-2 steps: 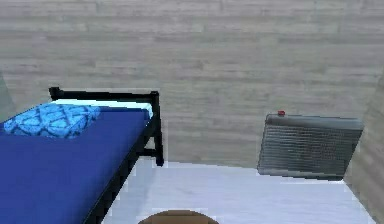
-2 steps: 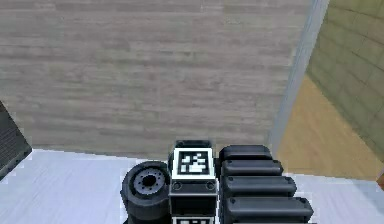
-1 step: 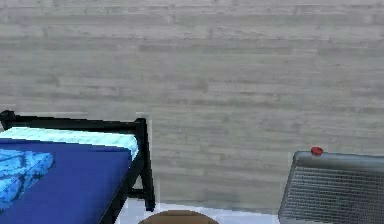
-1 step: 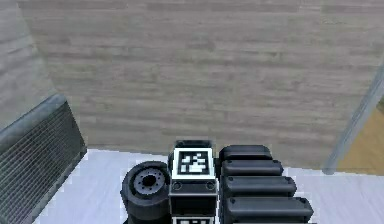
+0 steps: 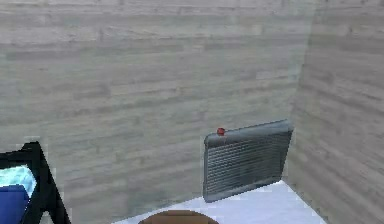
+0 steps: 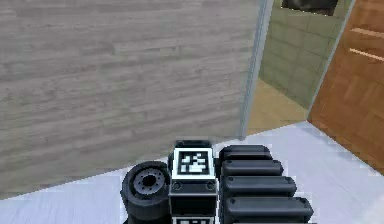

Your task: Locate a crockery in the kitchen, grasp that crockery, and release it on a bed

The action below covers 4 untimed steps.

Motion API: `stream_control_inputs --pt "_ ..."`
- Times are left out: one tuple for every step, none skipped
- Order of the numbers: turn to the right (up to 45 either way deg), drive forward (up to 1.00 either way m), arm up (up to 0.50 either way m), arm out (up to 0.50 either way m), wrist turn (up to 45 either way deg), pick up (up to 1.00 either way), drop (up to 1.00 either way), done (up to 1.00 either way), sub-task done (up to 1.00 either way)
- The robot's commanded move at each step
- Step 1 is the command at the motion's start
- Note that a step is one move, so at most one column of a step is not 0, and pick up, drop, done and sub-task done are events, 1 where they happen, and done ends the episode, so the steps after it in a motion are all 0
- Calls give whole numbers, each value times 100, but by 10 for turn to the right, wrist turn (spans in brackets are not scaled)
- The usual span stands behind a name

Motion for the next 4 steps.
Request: stream_control_inputs --pt "-360 0 0 0 0 0 0 0 0" --pt "300 0 0 0 0 0 0 0 0" --pt "-150 0 0 0 0 0 0 0 0" --pt "60 0 0 0 0 0 0 0 0"
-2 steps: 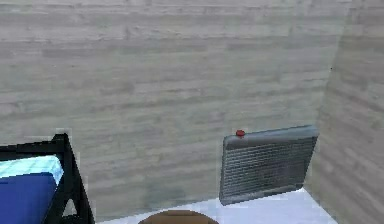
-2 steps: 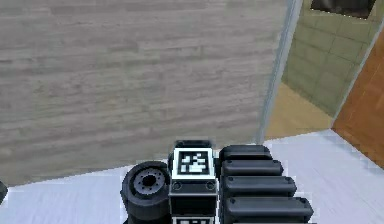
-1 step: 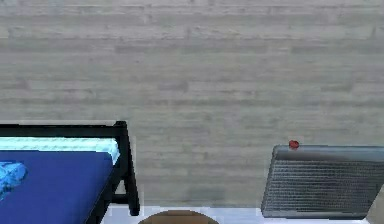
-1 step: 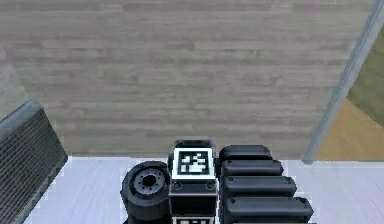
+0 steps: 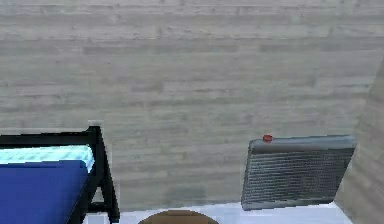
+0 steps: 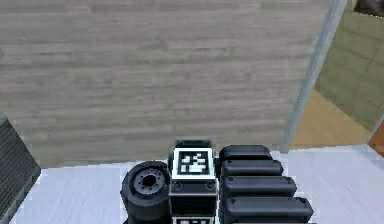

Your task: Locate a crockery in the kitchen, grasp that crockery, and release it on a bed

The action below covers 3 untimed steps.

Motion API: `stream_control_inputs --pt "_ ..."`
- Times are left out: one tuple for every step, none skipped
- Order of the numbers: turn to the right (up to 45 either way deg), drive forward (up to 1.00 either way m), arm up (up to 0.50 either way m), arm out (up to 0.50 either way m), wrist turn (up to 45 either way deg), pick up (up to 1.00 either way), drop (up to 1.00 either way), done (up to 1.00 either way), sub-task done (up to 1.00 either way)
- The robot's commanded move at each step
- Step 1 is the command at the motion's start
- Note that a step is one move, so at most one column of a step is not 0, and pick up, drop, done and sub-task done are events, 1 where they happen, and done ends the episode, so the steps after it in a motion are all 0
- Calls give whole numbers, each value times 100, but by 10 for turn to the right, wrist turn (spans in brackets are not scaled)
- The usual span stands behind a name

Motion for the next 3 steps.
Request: stream_control_inputs --pt "-450 0 0 0 0 0 0 0 0" --pt "-120 0 0 0 0 0 0 0 0" --pt "0 25 0 0 0 0 0 0 0"
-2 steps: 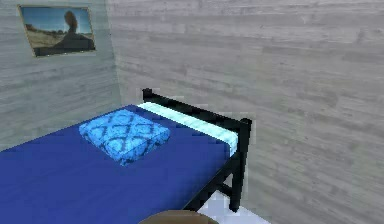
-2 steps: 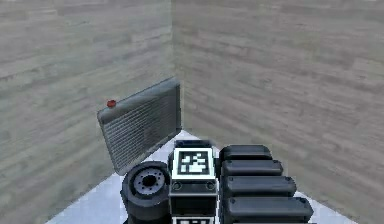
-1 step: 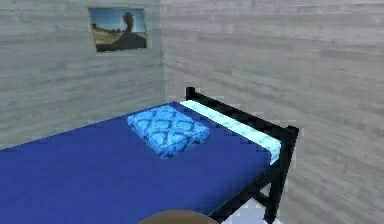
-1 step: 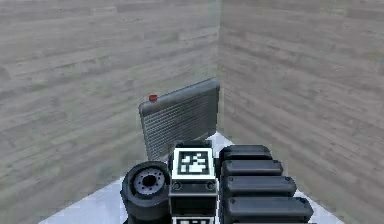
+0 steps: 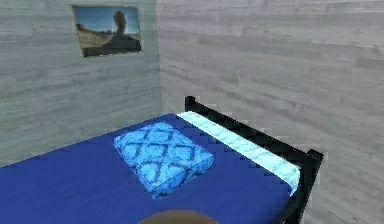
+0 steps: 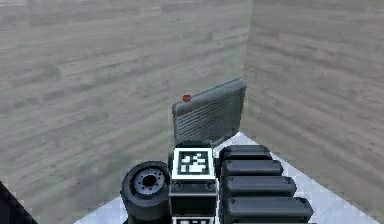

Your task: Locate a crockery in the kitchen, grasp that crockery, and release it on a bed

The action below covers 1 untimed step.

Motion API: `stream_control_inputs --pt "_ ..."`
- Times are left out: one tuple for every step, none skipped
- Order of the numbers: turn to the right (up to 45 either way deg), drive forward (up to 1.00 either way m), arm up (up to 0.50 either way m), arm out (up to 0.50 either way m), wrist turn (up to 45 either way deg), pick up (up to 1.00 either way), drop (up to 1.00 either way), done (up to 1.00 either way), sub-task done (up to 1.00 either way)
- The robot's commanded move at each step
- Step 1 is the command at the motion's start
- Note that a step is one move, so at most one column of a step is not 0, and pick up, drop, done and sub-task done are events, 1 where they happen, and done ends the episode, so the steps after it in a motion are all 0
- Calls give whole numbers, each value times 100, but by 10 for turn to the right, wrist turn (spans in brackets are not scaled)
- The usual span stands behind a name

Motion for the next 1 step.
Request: stream_control_inputs --pt "450 0 0 0 0 0 0 0 0"
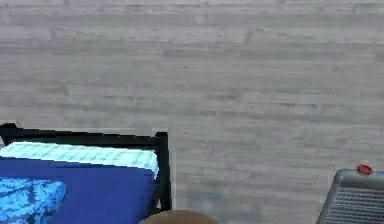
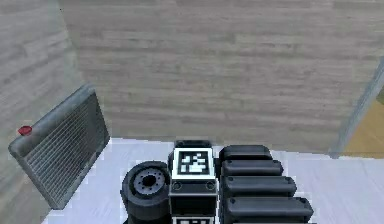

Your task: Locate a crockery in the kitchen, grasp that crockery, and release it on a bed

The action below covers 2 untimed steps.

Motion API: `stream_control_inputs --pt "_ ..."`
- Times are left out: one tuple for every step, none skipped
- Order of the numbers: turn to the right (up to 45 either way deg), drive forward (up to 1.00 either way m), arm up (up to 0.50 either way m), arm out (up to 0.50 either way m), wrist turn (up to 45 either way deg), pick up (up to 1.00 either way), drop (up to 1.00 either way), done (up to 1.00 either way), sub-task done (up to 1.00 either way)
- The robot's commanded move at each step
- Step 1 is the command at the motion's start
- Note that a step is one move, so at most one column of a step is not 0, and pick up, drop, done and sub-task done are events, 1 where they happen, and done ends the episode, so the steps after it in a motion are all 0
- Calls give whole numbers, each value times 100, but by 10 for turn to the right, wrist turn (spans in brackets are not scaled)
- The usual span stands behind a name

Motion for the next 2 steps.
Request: stream_control_inputs --pt "450 0 0 0 0 0 0 0 0" --pt "120 0 0 0 0 0 0 0 0"
